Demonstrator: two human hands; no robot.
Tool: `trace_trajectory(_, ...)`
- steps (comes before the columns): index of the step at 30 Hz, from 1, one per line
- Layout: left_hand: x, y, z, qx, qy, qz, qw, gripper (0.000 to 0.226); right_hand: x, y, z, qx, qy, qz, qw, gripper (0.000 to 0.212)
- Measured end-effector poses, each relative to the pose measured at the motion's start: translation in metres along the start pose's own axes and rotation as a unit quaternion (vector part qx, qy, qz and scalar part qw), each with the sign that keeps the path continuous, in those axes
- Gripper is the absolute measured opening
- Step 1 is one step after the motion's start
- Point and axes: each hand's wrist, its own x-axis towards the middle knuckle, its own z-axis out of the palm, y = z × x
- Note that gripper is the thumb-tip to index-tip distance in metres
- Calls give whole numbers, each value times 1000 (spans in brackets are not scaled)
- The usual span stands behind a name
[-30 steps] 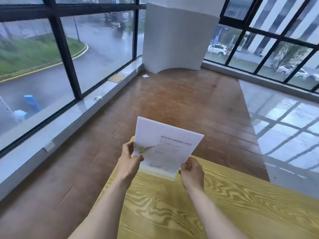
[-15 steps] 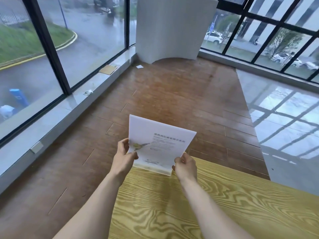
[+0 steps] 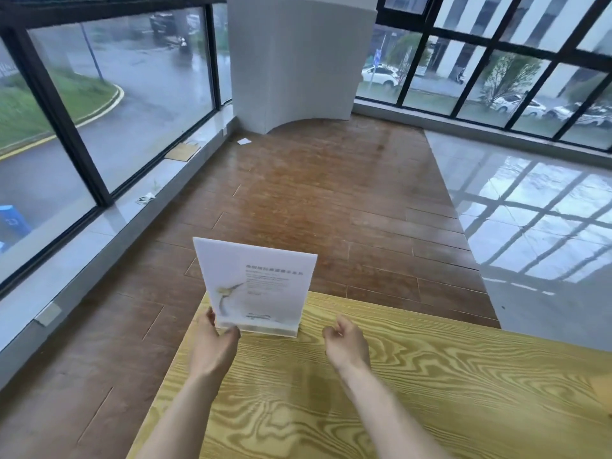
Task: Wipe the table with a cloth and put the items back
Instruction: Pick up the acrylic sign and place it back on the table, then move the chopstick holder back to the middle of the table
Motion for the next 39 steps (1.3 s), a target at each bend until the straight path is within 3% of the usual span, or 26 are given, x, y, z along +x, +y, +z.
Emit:
trace_trajectory(7,-95,-29,97,88,-81,17,993,70,-27,104,-114,-30,-13,28,999,47)
trace_trajectory(16,-248,-20,327,204,-214,99,950,68,-27,301,-332,89,6,125,988,42)
trace_trajectory(22,-342,-13,492,216,-324,98,916,65,-36,380,-497,151,-9,216,965,10)
trace_trajectory(28,-403,-4,596,196,-397,75,893,65,-16,440,-596,135,53,236,961,21)
trace_trajectory(33,-419,2,653,215,-400,98,885,86,17,454,-624,129,192,191,954,60)
trace_trajectory(36,-423,5,676,243,-381,133,882,98,34,450,-627,142,180,141,963,89)
trace_trajectory(39,-423,6,693,265,-370,160,876,97,55,458,-623,167,156,109,967,93)
